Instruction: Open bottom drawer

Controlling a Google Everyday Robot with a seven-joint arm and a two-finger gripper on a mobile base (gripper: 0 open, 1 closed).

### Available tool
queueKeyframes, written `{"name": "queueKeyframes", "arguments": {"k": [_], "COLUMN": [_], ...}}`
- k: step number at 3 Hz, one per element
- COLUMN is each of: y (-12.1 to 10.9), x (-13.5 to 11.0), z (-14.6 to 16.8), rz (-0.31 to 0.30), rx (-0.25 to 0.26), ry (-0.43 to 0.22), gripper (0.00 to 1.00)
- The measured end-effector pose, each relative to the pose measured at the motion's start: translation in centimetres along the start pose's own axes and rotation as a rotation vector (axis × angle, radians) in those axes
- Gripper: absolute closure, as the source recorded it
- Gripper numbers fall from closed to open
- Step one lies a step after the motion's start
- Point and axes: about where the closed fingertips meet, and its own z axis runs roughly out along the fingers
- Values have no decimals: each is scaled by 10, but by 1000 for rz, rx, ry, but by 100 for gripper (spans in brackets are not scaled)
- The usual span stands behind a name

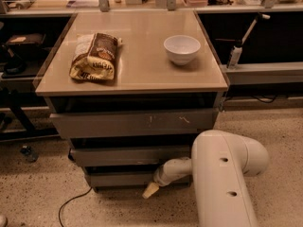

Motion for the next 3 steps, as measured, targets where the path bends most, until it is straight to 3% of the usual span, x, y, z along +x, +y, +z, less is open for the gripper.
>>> {"name": "queueKeyframes", "arguments": {"k": [2, 3], "y": [24, 49], "x": [3, 8], "z": [29, 23], "rz": [-9, -28], "rx": [-68, -106], "ry": [66, 125], "gripper": [0, 0]}}
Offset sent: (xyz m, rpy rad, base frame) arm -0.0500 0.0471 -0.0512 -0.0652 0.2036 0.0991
